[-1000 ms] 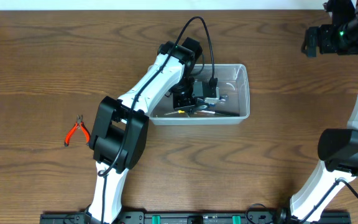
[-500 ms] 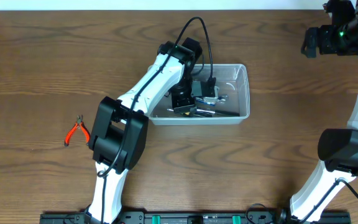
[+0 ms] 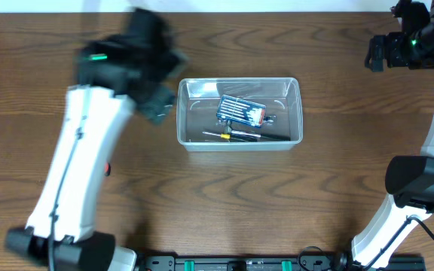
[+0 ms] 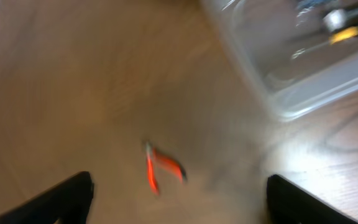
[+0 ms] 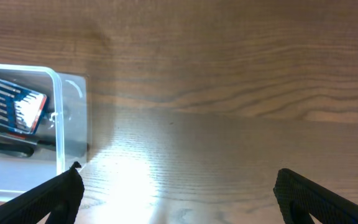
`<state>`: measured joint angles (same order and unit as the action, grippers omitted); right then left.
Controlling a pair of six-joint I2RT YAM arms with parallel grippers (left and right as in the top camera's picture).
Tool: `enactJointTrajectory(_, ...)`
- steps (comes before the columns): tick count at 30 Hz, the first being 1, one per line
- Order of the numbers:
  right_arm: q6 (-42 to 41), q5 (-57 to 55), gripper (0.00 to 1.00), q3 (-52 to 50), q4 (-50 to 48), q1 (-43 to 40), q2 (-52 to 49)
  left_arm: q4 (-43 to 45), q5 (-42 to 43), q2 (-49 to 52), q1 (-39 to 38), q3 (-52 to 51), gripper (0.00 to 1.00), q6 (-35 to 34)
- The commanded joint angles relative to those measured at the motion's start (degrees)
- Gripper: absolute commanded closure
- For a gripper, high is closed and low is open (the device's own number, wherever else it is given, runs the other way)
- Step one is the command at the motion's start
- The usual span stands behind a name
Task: Pack container
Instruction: 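Move the left gripper over the red-handled pliers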
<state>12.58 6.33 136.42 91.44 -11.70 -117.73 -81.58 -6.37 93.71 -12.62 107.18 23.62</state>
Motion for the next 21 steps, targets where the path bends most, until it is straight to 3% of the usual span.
enactJointTrajectory(1,0.74,-0.33,0.01,-0.31,0.46,0.00,0.68,-1.55,6.29,0.68,6.25,-1.42,0.06,-6.84)
enactJointTrajectory(4,0.74,-0.33,0.01,-0.31,0.96,0.00,0.68,-0.61,11.23,0.70,11.23,-4.13,0.02,-7.48)
enactJointTrajectory(12,0.74,-0.33,0.01,-0.31,1.36,0.00,0.68,7.28,11.39,-0.63,21.81,-19.71,0.02,-12.79)
enactJointTrajectory(21,0.79,-0.35,0.01,-0.31,0.09,0.00,0.68,16.61,10.93,-15.76,23.47,-34.36,0.01,-13.18)
